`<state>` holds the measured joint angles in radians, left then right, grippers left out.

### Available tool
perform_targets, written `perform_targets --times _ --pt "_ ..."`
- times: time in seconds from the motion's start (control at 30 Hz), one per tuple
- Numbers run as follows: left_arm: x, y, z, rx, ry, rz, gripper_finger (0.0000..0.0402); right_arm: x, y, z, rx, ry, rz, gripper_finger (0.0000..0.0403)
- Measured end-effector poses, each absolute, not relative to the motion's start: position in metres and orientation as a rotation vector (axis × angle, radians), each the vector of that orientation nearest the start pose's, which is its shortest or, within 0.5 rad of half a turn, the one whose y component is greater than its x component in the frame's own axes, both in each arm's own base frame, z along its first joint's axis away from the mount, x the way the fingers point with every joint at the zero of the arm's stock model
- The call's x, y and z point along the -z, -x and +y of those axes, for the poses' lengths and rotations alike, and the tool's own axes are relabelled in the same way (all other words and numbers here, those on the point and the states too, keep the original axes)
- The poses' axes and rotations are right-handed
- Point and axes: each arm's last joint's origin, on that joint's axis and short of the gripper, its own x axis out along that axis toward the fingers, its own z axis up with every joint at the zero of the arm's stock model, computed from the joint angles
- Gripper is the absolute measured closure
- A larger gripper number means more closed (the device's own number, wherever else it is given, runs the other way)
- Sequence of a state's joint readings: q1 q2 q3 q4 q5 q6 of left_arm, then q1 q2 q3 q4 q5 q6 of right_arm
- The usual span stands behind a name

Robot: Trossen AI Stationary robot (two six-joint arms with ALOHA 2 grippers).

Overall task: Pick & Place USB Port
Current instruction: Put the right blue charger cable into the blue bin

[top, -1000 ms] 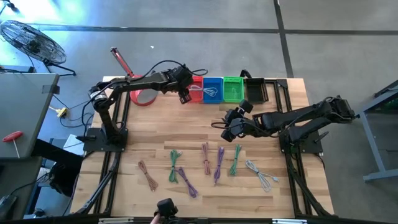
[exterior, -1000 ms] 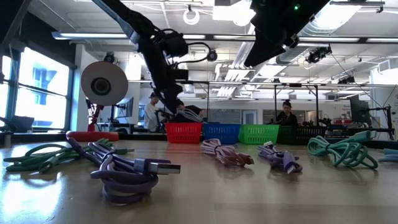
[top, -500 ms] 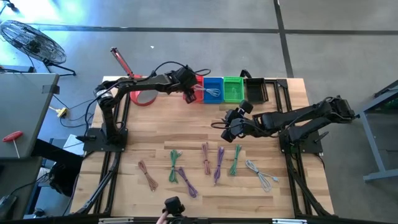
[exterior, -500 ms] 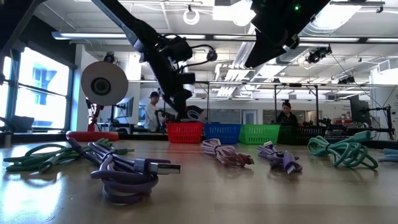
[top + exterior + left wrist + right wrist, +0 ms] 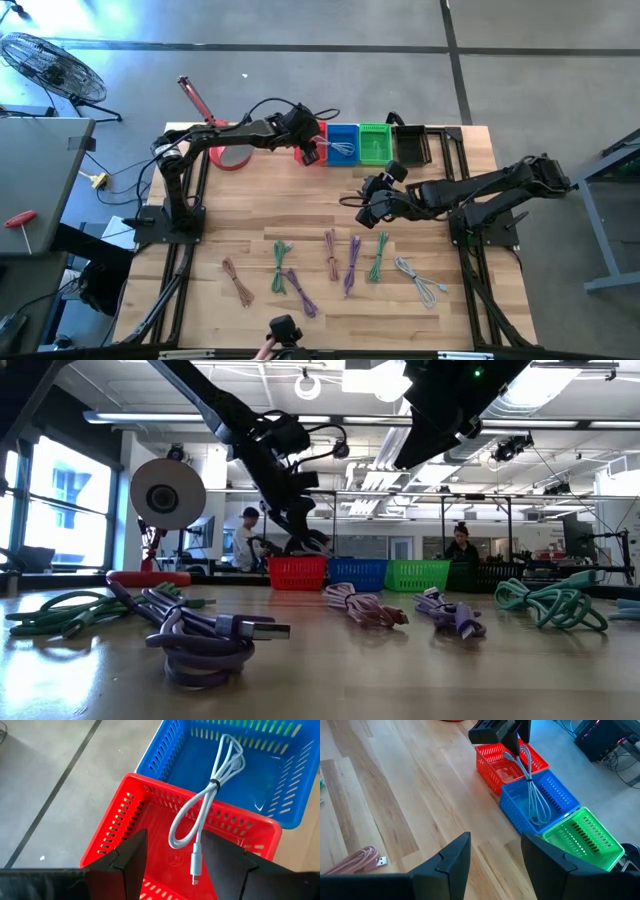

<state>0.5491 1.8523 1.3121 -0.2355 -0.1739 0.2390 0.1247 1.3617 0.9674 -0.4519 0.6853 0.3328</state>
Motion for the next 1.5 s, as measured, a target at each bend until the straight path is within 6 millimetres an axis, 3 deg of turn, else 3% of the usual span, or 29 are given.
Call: perform_targets --times 0.27,0.8,1.27,1.5 --pt "-0.216 -0.339 0.217 -0.668 -0.131 0.886 0.0223 -0.255 -0.274 0.016 0.646 0.030 0.686 0.0236" --pt "-0.216 -0.341 0.215 -0.559 -0.106 0.852 0.0223 -0.255 -0.274 0.016 0.646 0.033 0.694 0.0236" --pt "-0.196 -0.338 0.240 -0.553 -0.015 0.826 0.0223 -0.255 -0.274 0.016 0.641 0.027 0.696 0.0236" --pt "-0.200 -0.341 0.243 -0.544 -0.005 0.751 0.0235 -0.255 -0.274 0.016 0.645 0.033 0.696 0.0236"
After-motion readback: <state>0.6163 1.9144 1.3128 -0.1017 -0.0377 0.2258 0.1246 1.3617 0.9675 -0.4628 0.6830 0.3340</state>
